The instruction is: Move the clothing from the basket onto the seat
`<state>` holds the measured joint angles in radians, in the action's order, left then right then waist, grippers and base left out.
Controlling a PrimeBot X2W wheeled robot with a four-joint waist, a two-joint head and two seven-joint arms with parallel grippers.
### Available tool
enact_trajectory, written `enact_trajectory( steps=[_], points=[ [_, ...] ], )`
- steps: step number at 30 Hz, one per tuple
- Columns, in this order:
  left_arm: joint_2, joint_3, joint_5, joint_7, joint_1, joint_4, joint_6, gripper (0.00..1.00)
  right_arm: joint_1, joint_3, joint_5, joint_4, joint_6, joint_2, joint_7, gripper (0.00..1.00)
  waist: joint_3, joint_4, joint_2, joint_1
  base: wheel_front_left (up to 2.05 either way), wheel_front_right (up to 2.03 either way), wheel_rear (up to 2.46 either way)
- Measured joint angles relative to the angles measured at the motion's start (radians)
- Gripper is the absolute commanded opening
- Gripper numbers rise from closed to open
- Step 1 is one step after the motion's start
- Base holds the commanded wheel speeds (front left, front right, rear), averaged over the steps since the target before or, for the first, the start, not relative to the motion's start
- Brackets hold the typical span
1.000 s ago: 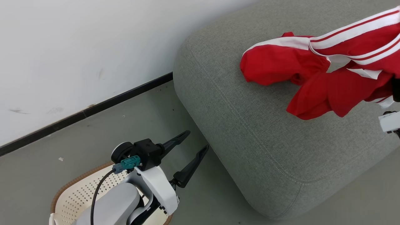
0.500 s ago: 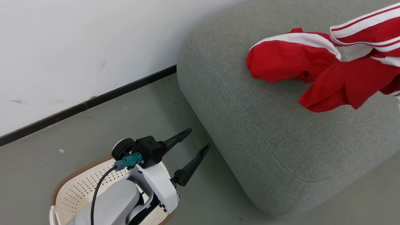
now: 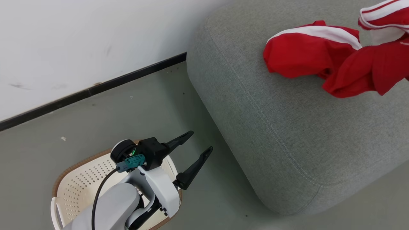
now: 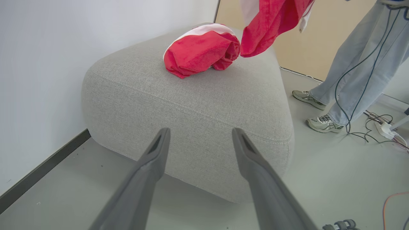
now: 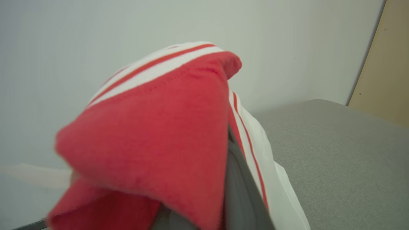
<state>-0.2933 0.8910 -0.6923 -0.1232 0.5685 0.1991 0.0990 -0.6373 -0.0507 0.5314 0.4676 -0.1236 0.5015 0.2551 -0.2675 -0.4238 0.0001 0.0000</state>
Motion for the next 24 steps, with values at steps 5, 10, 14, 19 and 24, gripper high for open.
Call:
enact_trajectory(
  steps=[5,10,14,19,24],
  points=[
    [-0.013,-0.001,0.0,0.018,0.01,-0.018,-0.008,1.0,-0.042,-0.003,0.012,0.049,0.0,0.017,0.0,0.0,-0.029,0.014,0.0,0.0,0.0,0.0,0.0],
    [-0.025,-0.006,0.008,0.027,0.02,-0.036,-0.017,1.0,-0.088,0.004,0.02,0.092,0.0,0.036,0.0,0.0,-0.059,0.029,0.0,0.0,0.0,0.0,0.0],
    [-0.032,-0.007,0.01,0.039,0.029,-0.051,-0.019,1.0,-0.11,0.004,0.026,0.117,0.0,0.04,0.0,0.0,-0.082,0.041,0.0,0.0,0.0,0.0,0.0],
    [-0.039,-0.012,0.016,0.047,0.044,-0.07,-0.027,1.0,-0.131,0.013,0.044,0.154,0.0,0.035,0.0,0.0,-0.111,0.056,0.0,0.0,0.0,0.0,0.0],
    [-0.046,-0.013,0.017,0.057,0.06,-0.084,-0.027,1.0,-0.132,0.007,0.049,0.195,0.0,0.027,0.0,0.0,-0.139,0.069,0.0,0.0,0.0,0.0,0.0]
  ],
)
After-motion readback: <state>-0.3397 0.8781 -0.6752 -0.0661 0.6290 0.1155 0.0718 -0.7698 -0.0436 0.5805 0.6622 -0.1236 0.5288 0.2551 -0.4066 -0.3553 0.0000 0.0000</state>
